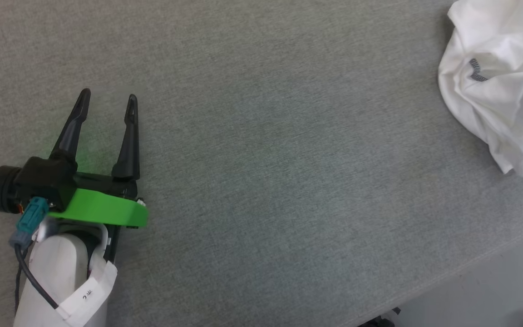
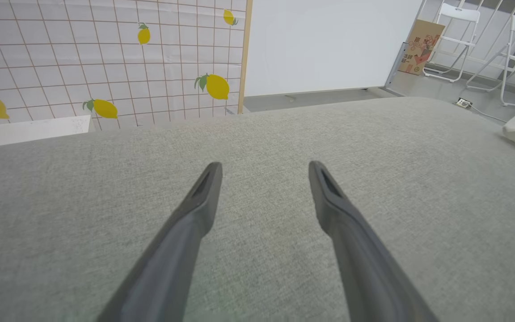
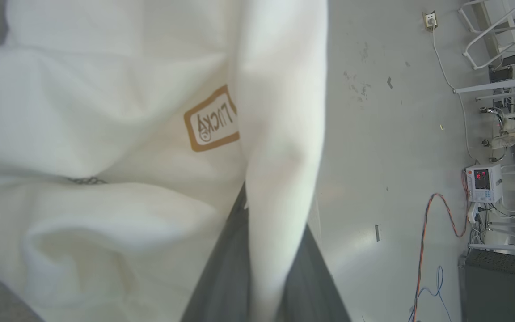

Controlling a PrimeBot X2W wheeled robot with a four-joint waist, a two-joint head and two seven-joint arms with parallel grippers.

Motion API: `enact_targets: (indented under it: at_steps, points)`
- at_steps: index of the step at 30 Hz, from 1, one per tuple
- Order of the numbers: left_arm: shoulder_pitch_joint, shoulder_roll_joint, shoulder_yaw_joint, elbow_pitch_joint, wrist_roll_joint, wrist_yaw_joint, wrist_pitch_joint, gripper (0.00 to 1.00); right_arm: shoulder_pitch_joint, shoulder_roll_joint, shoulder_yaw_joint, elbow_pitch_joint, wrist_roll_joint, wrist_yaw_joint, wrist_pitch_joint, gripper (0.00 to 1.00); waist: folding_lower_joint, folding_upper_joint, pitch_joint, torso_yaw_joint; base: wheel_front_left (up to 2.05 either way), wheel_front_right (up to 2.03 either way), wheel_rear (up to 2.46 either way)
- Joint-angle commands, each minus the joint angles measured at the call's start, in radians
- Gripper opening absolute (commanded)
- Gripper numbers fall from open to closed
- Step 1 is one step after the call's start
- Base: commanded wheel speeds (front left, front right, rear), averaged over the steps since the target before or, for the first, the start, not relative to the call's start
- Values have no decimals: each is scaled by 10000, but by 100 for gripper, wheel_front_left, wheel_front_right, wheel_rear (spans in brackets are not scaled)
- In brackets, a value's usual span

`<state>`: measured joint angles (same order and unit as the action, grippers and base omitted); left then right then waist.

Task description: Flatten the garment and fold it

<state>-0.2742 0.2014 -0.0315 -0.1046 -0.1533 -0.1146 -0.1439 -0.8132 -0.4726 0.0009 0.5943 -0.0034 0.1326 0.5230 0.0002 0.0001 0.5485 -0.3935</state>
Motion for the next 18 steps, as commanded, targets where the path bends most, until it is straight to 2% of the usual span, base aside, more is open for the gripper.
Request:
enact_targets:
  at_steps: [1, 2, 3, 4, 7, 11, 17, 18]
  points:
    - [-166, 122, 32, -75, 28, -20, 34, 100, -217, 128, -211, 158, -189, -19, -196, 0, -2, -1, 173, 171, 0, 0, 0]
    - [-157, 137, 34, -98, 22, -15, 49, 100, -264, 196, -397, 255, -289, -19, -302, 5, -2, -1, 180, 189, 0, 0, 0]
    - [-146, 145, 36, -113, 11, -3, 53, 100, -288, 256, -516, 373, -481, -19, -406, 44, -2, -1, 169, 217, 0, 0, 0]
    - [-124, 144, 35, -101, -8, 5, 41, 100, -304, 302, -717, 497, -678, -19, -475, 100, -2, -1, 118, 241, 0, 0, 0]
    - [-34, 83, 8, 23, -75, 35, -56, 100, -290, 378, -1189, 705, -1169, -19, -736, 100, -2, -1, -134, 307, 0, 0, 0]
    - [154, -133, -68, 422, -238, 69, -375, 100, -49, 412, -1221, 809, -1519, -19, -1105, 100, -2, -1, -818, 427, 0, 0, 0]
    - [568, -586, -252, 1207, -502, 96, -822, 100, 680, 594, -982, 503, -676, -19, -2090, 100, -2, -1, -2154, 752, 0, 0, 0]
    - [865, -779, -284, 1549, -633, 131, -980, 100, 1307, 649, -669, -80, 115, -19, -2686, 100, -2, -1, -2805, 970, 0, 0, 0]
